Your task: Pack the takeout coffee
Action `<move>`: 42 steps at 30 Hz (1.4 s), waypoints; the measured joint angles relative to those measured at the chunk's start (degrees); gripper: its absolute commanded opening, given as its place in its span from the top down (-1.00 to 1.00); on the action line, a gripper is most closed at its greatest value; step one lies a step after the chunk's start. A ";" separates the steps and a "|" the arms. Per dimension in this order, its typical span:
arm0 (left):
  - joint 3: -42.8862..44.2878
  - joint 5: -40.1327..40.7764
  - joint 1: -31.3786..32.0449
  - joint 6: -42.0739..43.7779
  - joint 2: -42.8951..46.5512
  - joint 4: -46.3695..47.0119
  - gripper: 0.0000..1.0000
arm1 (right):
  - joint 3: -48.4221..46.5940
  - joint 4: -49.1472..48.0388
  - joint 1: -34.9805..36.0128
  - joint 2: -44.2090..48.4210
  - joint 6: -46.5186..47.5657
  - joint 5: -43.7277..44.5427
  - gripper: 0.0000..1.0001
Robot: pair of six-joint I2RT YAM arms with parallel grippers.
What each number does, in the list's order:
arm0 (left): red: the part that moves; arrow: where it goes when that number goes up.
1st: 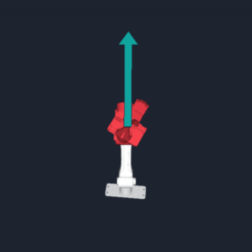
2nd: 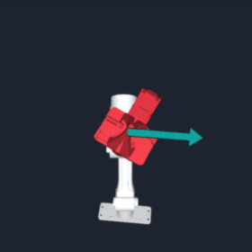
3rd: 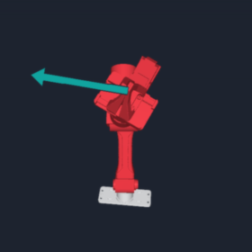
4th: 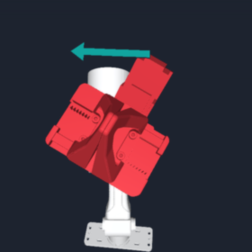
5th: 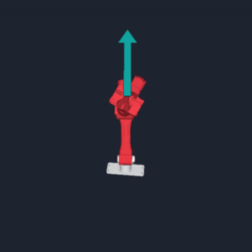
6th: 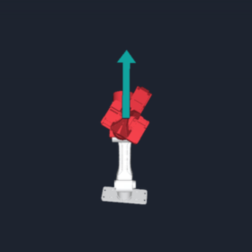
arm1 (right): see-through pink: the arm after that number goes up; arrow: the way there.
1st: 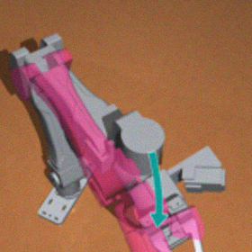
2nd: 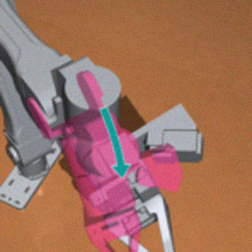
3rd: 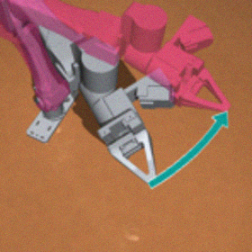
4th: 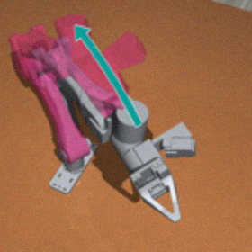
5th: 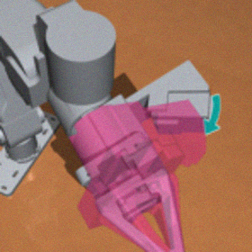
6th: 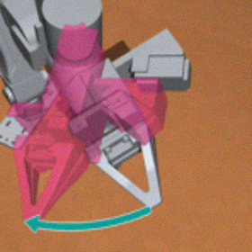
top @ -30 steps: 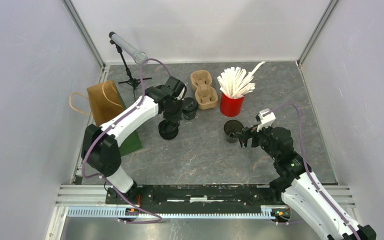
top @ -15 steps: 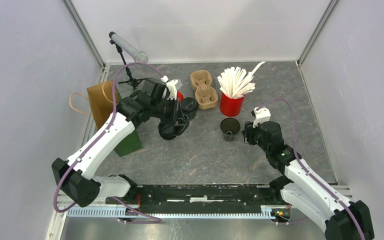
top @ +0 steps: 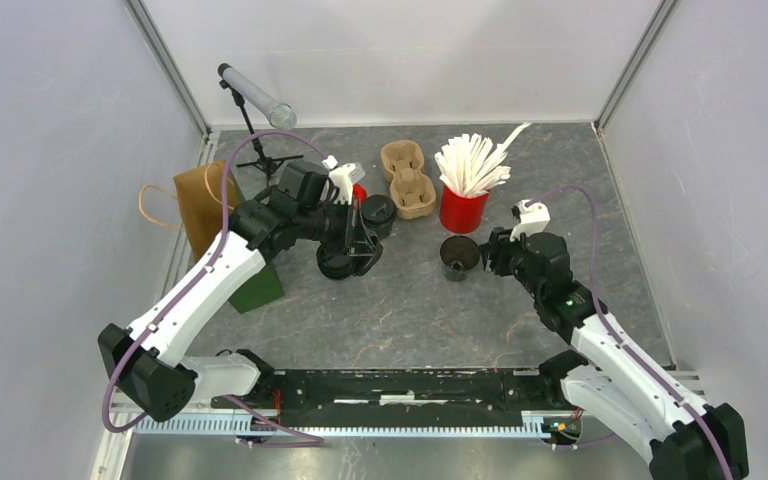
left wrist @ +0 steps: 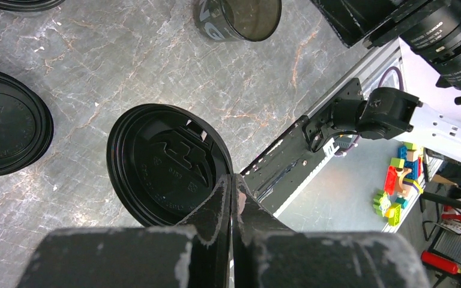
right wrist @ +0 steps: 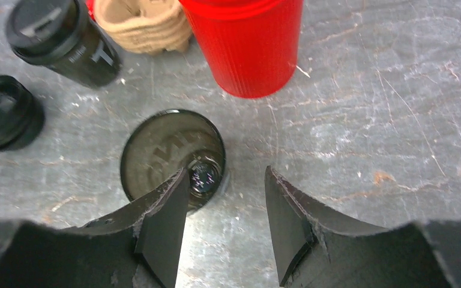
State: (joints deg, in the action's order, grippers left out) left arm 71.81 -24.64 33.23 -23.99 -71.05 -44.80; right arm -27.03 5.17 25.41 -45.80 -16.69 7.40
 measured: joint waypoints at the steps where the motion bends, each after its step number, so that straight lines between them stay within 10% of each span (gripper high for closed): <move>1: 0.00 -0.09 0.00 0.02 0.02 0.00 0.95 | -0.22 -0.55 0.00 0.15 -0.55 -0.20 -0.12; 11: -2.64 -6.08 0.00 -1.07 1.73 4.24 0.95 | -1.14 -3.48 0.00 -8.90 -3.56 -2.73 -0.03; 22: -4.48 -5.31 0.00 -3.06 3.32 6.23 0.95 | -3.23 -3.74 0.46 -15.34 -2.34 -5.99 0.86; 42: -14.19 -9.51 -0.02 -16.70 9.49 19.39 0.95 | -7.30 6.58 19.76 -14.99 -1.60 -11.21 0.72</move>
State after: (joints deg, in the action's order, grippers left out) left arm 57.63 -34.15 33.21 -40.69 -61.56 -25.41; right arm -34.33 11.75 45.17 -60.80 -18.28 -3.81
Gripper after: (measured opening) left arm 0.033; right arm 0.087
